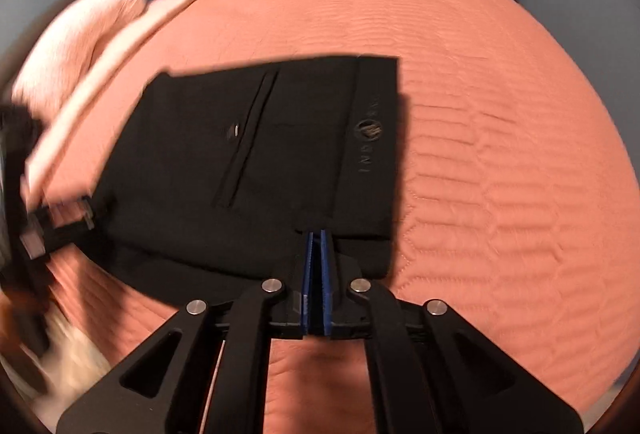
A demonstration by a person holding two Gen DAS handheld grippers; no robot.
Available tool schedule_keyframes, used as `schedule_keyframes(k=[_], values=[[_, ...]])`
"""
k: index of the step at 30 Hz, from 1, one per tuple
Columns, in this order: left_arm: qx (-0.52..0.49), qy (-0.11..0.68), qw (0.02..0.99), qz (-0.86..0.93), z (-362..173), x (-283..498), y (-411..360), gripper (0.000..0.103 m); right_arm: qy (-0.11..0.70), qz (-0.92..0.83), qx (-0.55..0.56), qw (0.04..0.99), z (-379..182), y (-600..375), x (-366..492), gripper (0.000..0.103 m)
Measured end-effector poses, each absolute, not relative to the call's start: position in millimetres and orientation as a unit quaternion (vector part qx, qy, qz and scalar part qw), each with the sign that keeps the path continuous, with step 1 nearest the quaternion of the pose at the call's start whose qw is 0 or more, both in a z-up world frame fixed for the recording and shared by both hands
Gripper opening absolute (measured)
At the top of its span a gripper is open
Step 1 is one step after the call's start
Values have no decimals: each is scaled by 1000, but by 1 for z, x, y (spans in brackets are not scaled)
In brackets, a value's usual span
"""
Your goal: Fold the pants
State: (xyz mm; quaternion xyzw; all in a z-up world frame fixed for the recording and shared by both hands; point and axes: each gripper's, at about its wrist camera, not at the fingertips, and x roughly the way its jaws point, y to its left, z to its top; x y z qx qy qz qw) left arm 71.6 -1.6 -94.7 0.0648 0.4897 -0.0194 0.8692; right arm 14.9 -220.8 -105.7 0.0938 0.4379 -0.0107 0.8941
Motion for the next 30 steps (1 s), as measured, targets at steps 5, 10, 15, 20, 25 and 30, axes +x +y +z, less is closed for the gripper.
schedule_keyframes(k=[5, 10, 15, 20, 25, 30], values=[[62, 501, 863, 5, -100, 68, 19, 64, 479, -2, 16, 878, -126, -206, 16, 7], [84, 487, 869, 8, -66, 52, 11, 62, 461, -19, 121, 879, -103, -228, -19, 8], [81, 486, 870, -18, -35, 37, -17, 62, 431, 1, 70, 900, -66, -200, -34, 9], [69, 480, 875, -14, -15, 21, -30, 62, 418, 20, 69, 905, -47, -174, -35, 9], [70, 472, 879, -17, 1, 4, -41, 63, 402, 1, 71, 913, -36, -167, -43, 13], [83, 459, 885, -22, 10, -9, -52, 70, 356, -50, 60, 931, -17, -161, -58, 85]])
